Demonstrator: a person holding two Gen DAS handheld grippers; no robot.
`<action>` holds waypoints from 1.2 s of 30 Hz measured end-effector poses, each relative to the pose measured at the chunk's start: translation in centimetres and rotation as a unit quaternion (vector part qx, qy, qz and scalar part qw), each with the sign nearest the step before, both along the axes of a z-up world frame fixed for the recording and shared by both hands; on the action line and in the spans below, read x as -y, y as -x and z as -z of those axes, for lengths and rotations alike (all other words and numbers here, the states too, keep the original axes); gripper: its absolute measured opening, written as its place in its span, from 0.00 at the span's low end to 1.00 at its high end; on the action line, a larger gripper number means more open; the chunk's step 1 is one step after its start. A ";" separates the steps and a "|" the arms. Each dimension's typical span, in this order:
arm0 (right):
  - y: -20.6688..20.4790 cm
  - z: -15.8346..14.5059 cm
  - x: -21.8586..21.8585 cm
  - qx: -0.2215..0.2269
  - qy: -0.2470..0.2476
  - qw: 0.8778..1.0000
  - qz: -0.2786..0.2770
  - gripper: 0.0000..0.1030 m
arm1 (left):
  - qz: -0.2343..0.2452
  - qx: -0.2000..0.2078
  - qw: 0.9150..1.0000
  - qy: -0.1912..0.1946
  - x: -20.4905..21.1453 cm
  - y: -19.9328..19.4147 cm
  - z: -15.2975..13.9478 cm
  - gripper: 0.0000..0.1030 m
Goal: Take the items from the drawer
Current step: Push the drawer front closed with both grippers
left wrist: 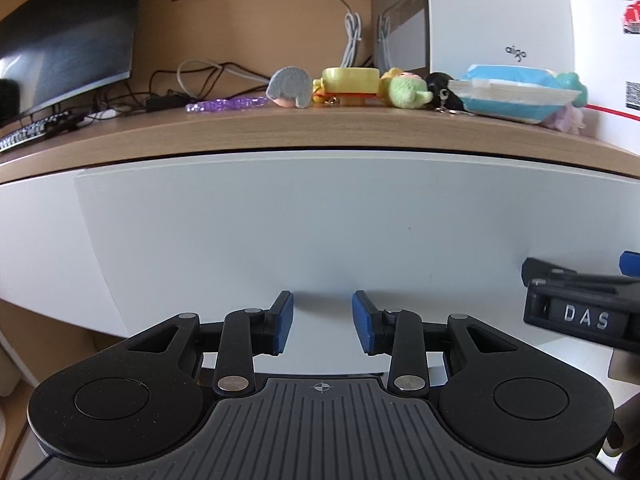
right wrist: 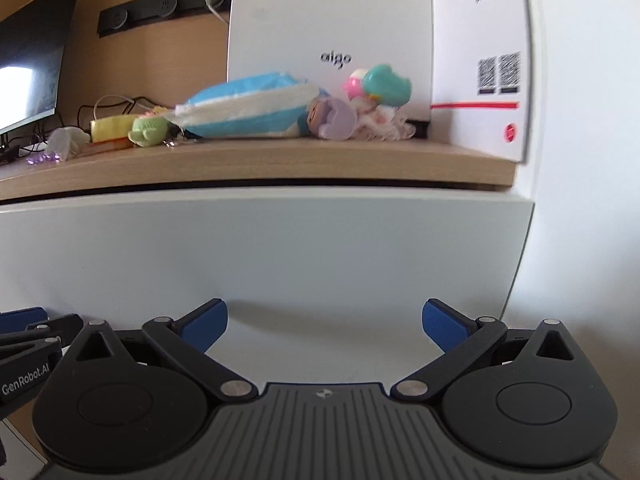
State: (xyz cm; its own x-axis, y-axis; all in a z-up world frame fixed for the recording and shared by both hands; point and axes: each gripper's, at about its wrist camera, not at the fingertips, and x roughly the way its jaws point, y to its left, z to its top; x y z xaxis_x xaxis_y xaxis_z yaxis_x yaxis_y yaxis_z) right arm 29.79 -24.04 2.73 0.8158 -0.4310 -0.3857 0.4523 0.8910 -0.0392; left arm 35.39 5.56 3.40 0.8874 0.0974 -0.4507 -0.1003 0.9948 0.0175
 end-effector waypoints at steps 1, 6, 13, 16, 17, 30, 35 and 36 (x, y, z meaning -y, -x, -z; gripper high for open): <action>-0.4 0.1 0.1 -0.003 0.005 1.000 0.002 1.00 | -0.001 -0.002 1.000 0.004 -0.1 -0.4 -0.1 0.37; -1.9 0.1 1.1 -0.013 -0.008 1.000 0.010 1.00 | -0.001 -0.015 1.000 0.019 -0.6 -1.5 -0.3 0.38; -2.5 0.4 0.4 -0.018 0.006 1.000 -0.017 1.00 | 0.002 0.002 1.000 -0.003 -0.4 -1.0 -1.3 0.38; -2.9 0.5 0.1 -0.029 0.011 0.999 -0.024 1.00 | -0.007 0.011 1.000 -0.013 -0.8 -0.7 -1.7 0.37; -2.9 0.4 -0.1 -0.033 0.013 0.999 -0.028 1.00 | -0.011 0.014 1.000 -0.009 -1.2 -0.4 -1.9 0.37; 8.3 -4.2 -6.4 -0.059 -0.058 0.997 0.006 1.00 | 0.023 -0.035 0.999 0.029 -2.6 10.9 -3.8 0.37; 11.9 -6.0 -8.9 -0.058 -0.040 0.997 0.012 1.00 | 0.040 -0.027 0.998 0.028 -1.8 15.0 -5.0 0.37; 12.3 -6.1 -9.2 -0.059 -0.035 0.998 0.012 1.00 | 0.042 -0.026 0.998 0.028 -1.6 15.6 -5.2 0.37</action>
